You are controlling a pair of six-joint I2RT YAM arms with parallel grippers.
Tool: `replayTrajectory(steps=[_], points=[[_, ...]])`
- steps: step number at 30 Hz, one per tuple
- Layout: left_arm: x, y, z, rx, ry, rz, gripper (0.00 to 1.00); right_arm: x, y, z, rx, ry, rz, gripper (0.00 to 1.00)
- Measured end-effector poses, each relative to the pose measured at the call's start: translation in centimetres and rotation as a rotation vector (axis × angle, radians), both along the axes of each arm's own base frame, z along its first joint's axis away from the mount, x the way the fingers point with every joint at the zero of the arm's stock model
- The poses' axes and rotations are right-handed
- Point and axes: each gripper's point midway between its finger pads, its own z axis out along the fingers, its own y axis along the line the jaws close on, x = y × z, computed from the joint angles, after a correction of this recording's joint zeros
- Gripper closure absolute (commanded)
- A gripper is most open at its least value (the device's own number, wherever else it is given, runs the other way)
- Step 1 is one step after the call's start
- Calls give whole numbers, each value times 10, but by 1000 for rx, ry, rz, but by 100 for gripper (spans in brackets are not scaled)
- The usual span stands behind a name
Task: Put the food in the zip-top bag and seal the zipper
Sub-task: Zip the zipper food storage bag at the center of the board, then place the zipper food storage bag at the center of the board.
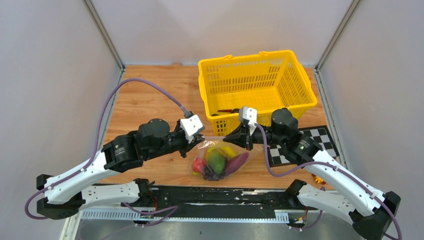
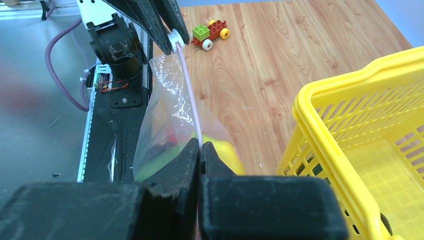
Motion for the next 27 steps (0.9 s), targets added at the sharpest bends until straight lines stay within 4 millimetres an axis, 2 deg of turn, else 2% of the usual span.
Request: replayTrajectory(steps=[2,4,6,10,14,19,22,27], points=[[1,0,0,2,-3,2,79,0,0,0,0,0,-2,100],[1,0,0,2,-2,1,61,0,0,-1,-1,1,-2,100],[1,1,0,5,-5,5,33,1,-1,-3,-5,4,-6,100],[4,2,0,6,-9,25,10,2,-1,-10,-21,20,-16,100],[16,11,0,7,-17,119,0,8,-2,-12,-28,24,-50,100],[30,32,-1,-15,-34,265,0,15,-1,-20,-55,63,-79,100],[37,54,6,-59,-54,368,0,14,4,-19,-57,93,-57,100],[50,93,21,-141,-74,564,0,6,19,-4,-33,144,26,100]])
